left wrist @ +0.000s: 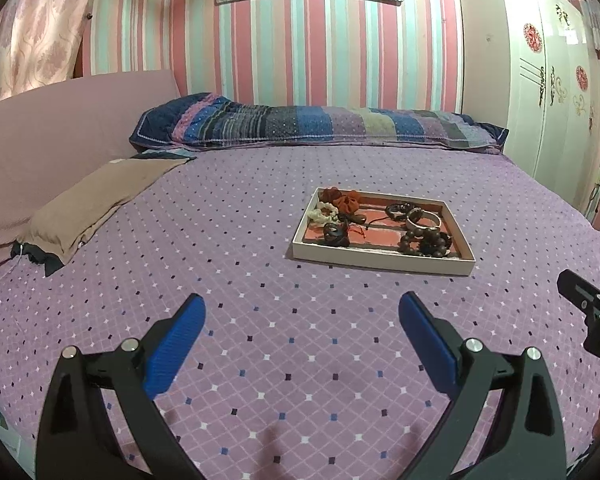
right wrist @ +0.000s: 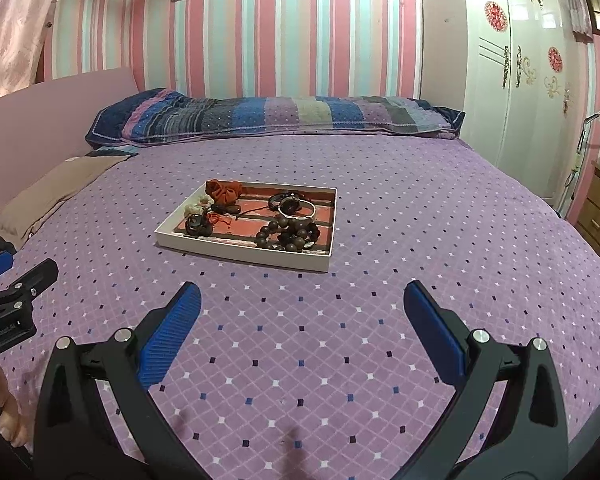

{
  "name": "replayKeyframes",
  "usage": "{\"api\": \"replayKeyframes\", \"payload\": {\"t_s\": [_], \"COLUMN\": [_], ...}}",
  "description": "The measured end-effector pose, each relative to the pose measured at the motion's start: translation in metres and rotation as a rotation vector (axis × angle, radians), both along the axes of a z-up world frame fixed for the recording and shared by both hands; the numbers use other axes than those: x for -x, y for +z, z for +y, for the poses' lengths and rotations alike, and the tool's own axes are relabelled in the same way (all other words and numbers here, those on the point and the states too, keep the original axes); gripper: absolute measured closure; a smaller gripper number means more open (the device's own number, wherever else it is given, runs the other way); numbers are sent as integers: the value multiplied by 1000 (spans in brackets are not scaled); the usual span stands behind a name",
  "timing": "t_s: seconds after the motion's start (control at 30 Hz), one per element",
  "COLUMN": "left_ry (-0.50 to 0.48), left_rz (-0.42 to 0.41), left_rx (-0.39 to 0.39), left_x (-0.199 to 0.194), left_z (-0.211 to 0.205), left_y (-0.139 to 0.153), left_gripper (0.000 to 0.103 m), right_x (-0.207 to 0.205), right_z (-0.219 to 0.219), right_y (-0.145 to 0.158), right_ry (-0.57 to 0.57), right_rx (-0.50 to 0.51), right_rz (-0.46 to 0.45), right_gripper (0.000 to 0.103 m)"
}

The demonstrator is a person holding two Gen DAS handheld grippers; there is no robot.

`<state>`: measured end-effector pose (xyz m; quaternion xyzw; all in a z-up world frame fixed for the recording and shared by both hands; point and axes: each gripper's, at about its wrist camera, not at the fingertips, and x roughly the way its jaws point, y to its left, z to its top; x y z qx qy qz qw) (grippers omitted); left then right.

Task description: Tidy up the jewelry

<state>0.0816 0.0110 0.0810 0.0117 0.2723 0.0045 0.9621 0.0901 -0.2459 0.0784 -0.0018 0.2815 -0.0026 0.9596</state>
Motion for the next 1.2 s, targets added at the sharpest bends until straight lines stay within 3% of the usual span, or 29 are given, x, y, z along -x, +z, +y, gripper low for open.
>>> {"api": "replayKeyframes", "payload": {"t_s": [1.2], "left_ry": [-2], "left_rz": [-27], "left_rx": [-24], "left_x": [3], "left_z": [-4], "left_y": [2], "left_gripper": [8], "right_x": [3], "right_z": [-2], "right_y": [0], "right_ry": [-30], "right_rx": [6], "right_rz": [-2], "right_gripper": [4]}}
